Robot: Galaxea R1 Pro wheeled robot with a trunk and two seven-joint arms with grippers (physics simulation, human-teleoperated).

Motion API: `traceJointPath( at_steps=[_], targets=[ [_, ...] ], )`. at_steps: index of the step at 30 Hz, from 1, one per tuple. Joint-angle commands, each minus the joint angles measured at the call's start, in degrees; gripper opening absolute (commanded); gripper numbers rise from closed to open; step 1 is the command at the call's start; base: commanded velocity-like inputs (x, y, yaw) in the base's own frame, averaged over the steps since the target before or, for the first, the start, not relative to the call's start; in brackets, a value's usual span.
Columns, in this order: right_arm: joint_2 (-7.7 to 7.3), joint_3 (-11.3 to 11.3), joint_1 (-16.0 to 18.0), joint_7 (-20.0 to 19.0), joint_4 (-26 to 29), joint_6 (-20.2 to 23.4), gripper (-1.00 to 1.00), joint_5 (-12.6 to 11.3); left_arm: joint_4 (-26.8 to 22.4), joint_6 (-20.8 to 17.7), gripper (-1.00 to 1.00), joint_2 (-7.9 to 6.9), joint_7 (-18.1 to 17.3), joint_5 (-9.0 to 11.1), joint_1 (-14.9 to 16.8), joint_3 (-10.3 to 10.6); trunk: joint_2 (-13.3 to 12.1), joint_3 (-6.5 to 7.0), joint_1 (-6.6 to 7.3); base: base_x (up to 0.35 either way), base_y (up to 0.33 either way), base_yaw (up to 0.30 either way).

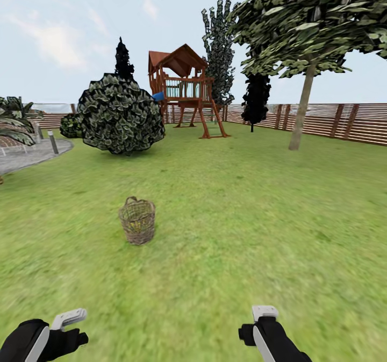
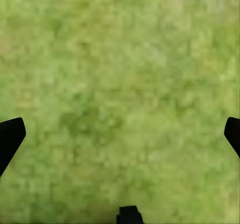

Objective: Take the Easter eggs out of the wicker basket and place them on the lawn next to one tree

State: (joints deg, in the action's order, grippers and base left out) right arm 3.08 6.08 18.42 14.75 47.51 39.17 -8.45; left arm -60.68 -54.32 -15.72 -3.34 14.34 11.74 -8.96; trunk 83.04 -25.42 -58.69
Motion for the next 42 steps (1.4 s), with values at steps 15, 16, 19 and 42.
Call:
traceJointPath(
  at_steps=[15,16,19,42],
  targets=[
    [0.0,0.2,0.0,0.5,0.1,0.2,1.0,-0.6,0.0,-0.3,1.0,0.02,-0.4,-0.2,0.0,-0.1,0.0,-0.07,-0.04,0.339,0.0,0.0],
    [0.0,0.2,0.0,0.5,0.1,0.2,1.0,-0.6,0.0,-0.3,1.0,0.04,-0.4,-0.3,0.0,-0.1,0.0,-0.07,-0.04,0.339,0.0,0.0],
    [0.0,0.2,0.0,0.5,0.0,0.2,1.0,-0.6,0.0,-0.3,1.0,0.07,-0.4,-0.3,0.0,-0.1,0.0,-0.07,-0.04,0.339,0.0,0.0],
    [0.0,0.2,0.0,0.5,0.0,0.1,1.0,-0.6,0.0,-0.3,1.0,-0.05,-0.4,-0.3,0.0,-1.4,0.0,-0.07,-0.04,0.339,0.0,0.0]
  ],
)
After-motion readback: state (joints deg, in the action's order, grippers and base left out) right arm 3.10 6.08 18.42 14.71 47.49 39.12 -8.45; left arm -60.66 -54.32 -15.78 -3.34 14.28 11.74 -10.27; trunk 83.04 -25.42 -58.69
